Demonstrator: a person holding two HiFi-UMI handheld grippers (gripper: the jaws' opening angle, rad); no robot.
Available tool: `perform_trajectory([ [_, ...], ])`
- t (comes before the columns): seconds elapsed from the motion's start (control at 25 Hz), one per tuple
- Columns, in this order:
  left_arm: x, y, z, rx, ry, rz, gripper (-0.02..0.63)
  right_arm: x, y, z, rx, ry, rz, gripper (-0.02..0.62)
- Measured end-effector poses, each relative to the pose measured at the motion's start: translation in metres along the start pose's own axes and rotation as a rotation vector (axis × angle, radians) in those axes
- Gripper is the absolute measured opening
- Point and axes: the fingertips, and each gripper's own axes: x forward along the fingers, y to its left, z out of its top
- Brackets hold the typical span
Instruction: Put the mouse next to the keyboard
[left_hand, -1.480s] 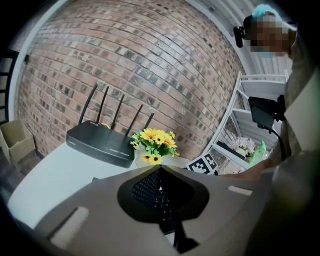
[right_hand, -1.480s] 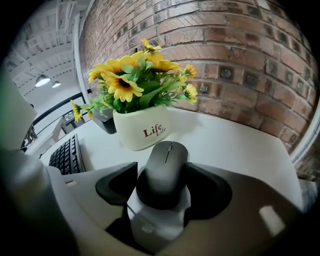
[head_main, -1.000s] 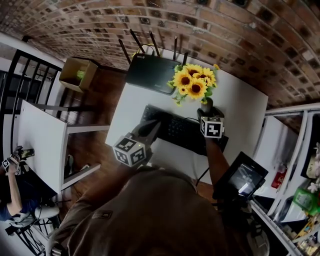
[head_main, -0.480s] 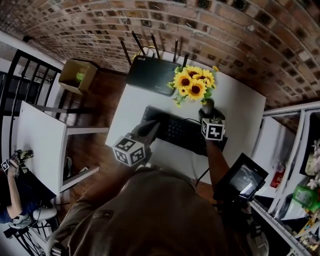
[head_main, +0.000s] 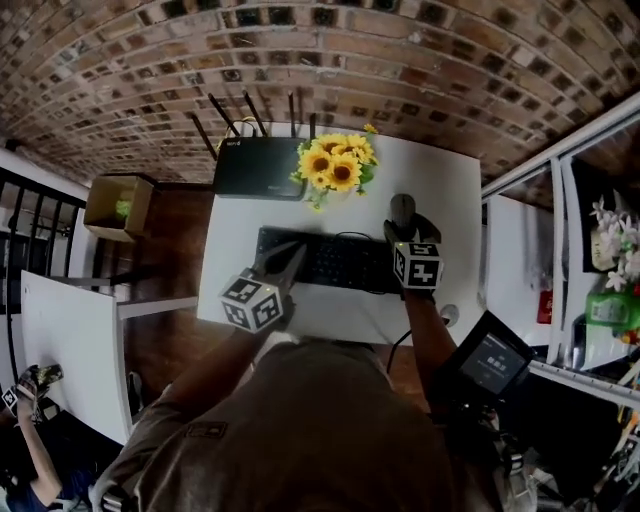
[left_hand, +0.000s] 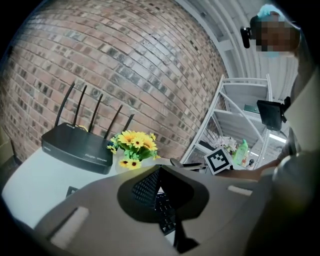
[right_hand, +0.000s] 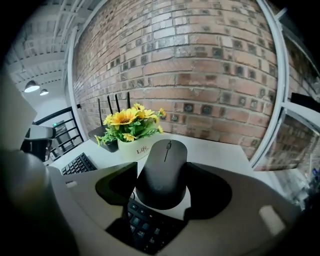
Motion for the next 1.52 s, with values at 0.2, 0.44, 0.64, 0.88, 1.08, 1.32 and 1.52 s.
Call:
perform_trajectory([
  [0.2, 0.007, -0.019, 0.0, 0.027, 0.022, -0.106, -0.005, -0.056, -0.025, -0.019, 0.064, -0.018, -0.118, 0.316],
  [0.44, 0.008, -0.045, -0.011, 0.039, 0.064, -0.202, -0.005, -0.113, -0.044, -0.062, 0.132, 0.017, -0.227, 0.316],
  [0.64, 0.013, -0.07, -0.025, 0.041, 0.076, -0.23, -0.005, -0.14, -0.067, -0.089, 0.162, 0.028, -0.272, 0.316],
  [0.88, 0.026, -0.097, -0.037, 0.054, 0.073, -0.195, -0.005, -0.14, -0.089, -0.113, 0.179, 0.037, -0.234, 0.316],
  [1.08, 0.034, -0.118, -0.049, 0.063, 0.071, -0.13, -0.005, -0.12, -0.105, -0.135, 0.174, 0.065, -0.159, 0.316],
  [1.32, 0.031, -0.126, -0.07, 0.048, 0.076, -0.03, -0.005, -0.096, -0.116, -0.163, 0.159, 0.108, -0.086, 0.316],
  [1.52, 0.026, -0.124, -0.076, 0.048, 0.083, 0.016, -0.005, -0.074, -0.116, -0.176, 0.164, 0.133, -0.057, 0.316],
])
